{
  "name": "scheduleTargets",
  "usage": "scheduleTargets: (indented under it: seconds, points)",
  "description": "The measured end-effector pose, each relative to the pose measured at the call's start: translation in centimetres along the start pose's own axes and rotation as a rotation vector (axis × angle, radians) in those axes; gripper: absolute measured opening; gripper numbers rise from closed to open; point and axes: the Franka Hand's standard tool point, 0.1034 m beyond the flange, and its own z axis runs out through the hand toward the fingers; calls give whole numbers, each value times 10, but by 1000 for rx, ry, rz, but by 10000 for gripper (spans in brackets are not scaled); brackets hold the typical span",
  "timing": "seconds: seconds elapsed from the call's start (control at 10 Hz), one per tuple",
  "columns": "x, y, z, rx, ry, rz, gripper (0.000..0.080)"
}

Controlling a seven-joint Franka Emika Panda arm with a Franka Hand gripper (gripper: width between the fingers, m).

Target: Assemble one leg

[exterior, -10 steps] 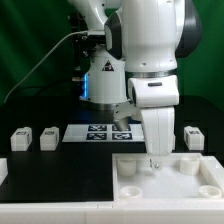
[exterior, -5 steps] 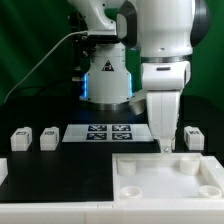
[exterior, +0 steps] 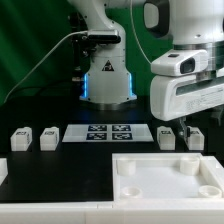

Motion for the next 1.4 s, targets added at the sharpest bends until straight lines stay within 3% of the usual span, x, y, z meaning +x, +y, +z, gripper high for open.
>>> scheduleTargets:
  seconds: [0.3, 0.5, 0.6, 0.8, 1.0, 1.1, 1.3, 1.4]
  points:
    - [0, -1, 0, 9, 0, 216, 649]
    - [-12, -3, 6, 28, -132, 289, 649]
    - [-8, 0, 6, 44, -169, 316, 649]
    - [-15, -5, 3, 89, -414, 344, 649]
    - [-6, -10, 5, 123, -556, 343, 649]
    - [-16, -13, 2, 146, -682, 334, 649]
    - [-16, -13, 5, 191, -870, 321, 649]
    - [-16, -15, 9, 195, -912, 331, 649]
